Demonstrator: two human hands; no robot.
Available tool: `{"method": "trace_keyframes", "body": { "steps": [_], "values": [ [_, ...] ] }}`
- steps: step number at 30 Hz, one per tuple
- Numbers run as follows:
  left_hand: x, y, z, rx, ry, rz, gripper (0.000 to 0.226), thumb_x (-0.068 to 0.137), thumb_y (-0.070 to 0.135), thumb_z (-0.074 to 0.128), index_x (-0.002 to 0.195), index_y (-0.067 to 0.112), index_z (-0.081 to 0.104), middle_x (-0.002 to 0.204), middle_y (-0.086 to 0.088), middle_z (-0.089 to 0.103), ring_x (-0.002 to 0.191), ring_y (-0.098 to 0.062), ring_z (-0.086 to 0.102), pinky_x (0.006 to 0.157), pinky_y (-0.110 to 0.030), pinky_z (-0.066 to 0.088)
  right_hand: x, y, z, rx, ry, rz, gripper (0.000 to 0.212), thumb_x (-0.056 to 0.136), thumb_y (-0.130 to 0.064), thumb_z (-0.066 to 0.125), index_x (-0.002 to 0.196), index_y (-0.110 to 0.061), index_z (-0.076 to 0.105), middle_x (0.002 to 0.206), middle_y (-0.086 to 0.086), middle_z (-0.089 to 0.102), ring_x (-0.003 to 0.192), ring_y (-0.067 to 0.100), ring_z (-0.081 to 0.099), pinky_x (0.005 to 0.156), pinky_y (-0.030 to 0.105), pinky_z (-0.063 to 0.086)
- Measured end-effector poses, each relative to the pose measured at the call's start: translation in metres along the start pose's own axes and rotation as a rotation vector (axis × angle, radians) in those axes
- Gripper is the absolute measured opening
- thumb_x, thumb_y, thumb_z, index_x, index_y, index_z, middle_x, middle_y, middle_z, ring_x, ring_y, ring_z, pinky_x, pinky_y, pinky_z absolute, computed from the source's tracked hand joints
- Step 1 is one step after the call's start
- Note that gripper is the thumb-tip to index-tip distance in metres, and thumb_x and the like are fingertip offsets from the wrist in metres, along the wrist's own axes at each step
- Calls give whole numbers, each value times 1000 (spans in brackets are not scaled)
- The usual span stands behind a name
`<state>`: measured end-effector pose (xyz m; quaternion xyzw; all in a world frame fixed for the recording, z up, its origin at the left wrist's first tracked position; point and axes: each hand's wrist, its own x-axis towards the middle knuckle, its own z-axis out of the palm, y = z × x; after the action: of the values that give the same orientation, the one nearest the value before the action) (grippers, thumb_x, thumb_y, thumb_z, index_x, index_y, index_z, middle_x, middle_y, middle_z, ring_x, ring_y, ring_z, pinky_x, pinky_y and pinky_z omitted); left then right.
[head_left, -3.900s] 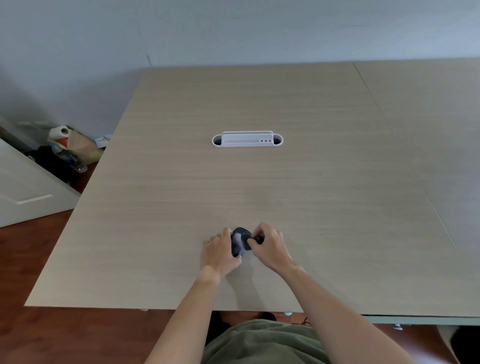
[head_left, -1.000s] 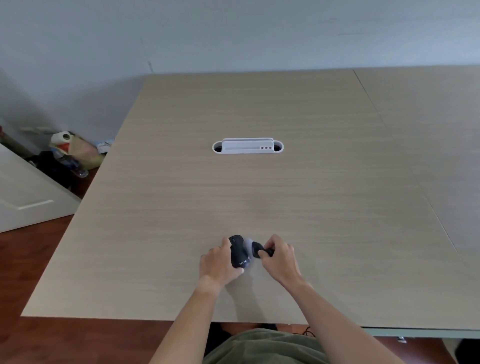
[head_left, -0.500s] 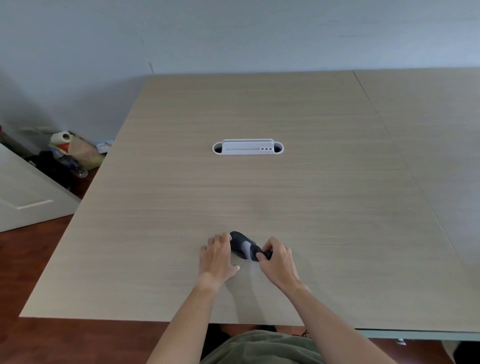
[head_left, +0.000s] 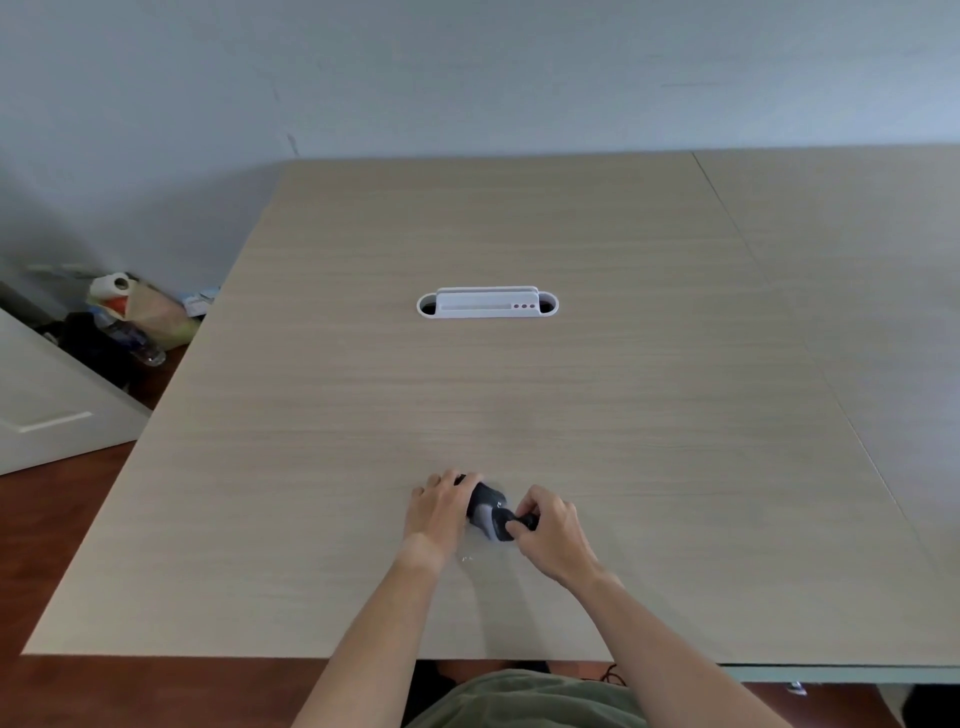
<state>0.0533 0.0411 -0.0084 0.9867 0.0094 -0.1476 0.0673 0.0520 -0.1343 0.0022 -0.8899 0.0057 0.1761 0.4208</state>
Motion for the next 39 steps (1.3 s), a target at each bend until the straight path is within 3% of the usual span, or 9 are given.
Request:
{"method": "trace_keyframes", "body": {
  "steps": [5,10,15,20,25,30,35,39],
  "values": [
    [1,-2,0,-35,-28,-39,52,83,15,67,128,27,45,120,-1,53,110,-25,54,89,-36,42,1,0,-2,6,187,56,10,85,-12,62,83,-14,52,70,-1,60,60,18,52,49,28,35],
    [0,-3,3,-76,-29,-45,50,79,21,73,122,23,48,120,1,55,113,-23,53,90,-36,43,-1,-5,2,26,34,-39,14,76,-11,68,75,-13,54,63,-4,57,56,14,49,50,25,38],
    [-2,-2,4,-102,-40,-53,49,76,25,73,118,17,50,115,0,62,109,-24,54,87,-36,45,-1,-8,7,4,218,66,12,82,-14,65,80,-11,54,67,0,60,60,20,54,48,30,36],
    [-2,-2,4,-122,-48,-70,55,73,32,78,118,16,51,115,-1,63,109,-25,56,88,-37,46,-3,-9,9,31,57,-5,15,75,-12,68,74,-13,53,64,-4,57,58,15,51,51,28,38],
    [-4,-1,4,-110,-39,-91,55,73,33,77,117,15,51,112,-3,64,105,-26,58,83,-36,47,-5,-6,7,26,234,78,16,82,-11,64,76,-15,50,66,-3,58,60,18,53,48,30,35],
    [-5,0,4,-133,-29,-106,56,71,32,80,117,15,52,110,-4,64,104,-25,59,85,-36,48,-6,-7,10,56,54,4,18,76,-12,68,71,-16,52,63,-4,57,58,14,51,52,29,39],
    [-7,2,2,-110,-27,-118,54,69,30,79,114,14,52,107,-4,64,99,-26,60,80,-35,48,-2,-12,7,-27,250,84,10,86,-13,61,83,-12,52,72,-1,61,63,20,53,49,30,34],
    [-7,3,1,-122,-18,-123,54,68,30,79,113,15,54,106,-3,64,100,-25,60,80,-35,48,-1,-16,5,94,124,-16,10,78,-10,67,74,-11,57,65,0,61,58,13,52,53,28,41]
  ]
}}
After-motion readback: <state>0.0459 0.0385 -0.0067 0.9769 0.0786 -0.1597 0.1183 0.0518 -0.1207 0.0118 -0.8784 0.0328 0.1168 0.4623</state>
